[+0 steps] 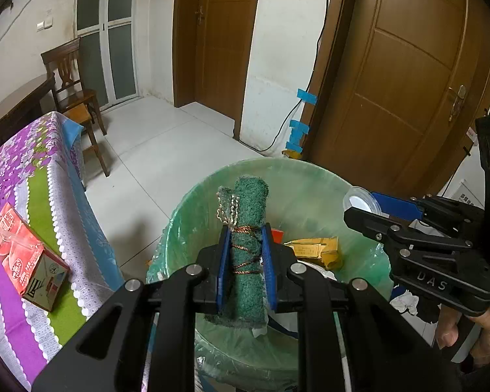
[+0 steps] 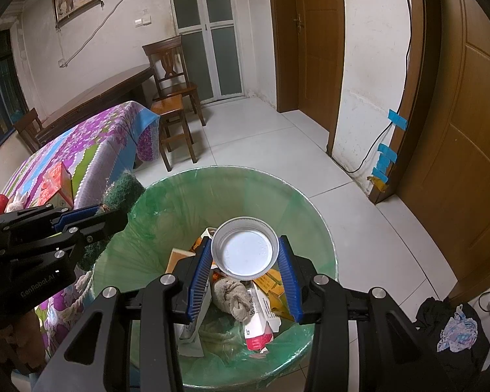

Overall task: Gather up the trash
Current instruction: 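Open both tools to drop the scrubber and lid into the bin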

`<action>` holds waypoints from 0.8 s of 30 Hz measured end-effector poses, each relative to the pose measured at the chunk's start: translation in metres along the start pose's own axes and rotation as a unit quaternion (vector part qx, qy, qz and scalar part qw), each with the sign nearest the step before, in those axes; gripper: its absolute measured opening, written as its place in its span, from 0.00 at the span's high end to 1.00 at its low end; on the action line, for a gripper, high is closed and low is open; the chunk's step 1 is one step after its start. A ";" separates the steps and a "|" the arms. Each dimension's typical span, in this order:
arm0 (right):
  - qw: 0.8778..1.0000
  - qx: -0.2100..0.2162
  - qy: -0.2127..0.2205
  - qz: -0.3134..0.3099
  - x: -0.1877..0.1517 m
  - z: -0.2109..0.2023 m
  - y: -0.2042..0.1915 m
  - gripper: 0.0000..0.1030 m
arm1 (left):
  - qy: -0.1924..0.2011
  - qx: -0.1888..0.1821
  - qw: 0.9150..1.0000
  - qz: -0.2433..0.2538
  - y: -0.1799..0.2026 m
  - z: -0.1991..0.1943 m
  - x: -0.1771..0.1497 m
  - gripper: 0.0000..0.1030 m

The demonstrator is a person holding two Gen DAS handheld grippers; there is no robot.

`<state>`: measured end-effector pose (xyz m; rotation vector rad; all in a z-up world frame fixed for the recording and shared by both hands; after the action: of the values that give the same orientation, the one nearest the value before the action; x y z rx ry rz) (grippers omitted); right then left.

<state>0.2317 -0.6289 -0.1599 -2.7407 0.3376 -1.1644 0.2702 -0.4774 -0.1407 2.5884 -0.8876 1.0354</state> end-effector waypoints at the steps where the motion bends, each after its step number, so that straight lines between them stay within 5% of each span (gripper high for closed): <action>1: 1.000 0.000 0.000 0.000 0.000 -0.001 0.001 0.59 | -0.001 0.000 1.000 0.000 0.000 0.001 0.000 0.83; 12: 1.000 0.001 0.003 0.001 -0.008 0.001 -0.003 0.51 | -0.006 0.008 1.000 -0.003 -0.003 0.005 -0.001 0.74; 20: 1.000 0.002 0.007 0.003 -0.010 -0.002 -0.006 0.47 | -0.003 0.015 1.000 -0.002 -0.006 0.004 -0.004 0.50; 24: 1.000 0.003 0.016 0.004 -0.009 -0.009 -0.006 0.33 | -0.002 0.021 1.000 0.003 -0.008 0.002 -0.007 0.33</action>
<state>0.2204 -0.6216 -0.1587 -2.7160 0.3474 -1.2053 0.2726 -0.4687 -0.1466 2.6247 -0.8852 1.0618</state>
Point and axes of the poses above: each gripper's, at about its wrist camera, not at the fingertips, and z roughly the way its jaws point, y to its right, x to its top, the point moved 9 cm from there along z, roughly the way its jaws point, and after that the axes turned 10 degrees about x, right-handed, at the moved point
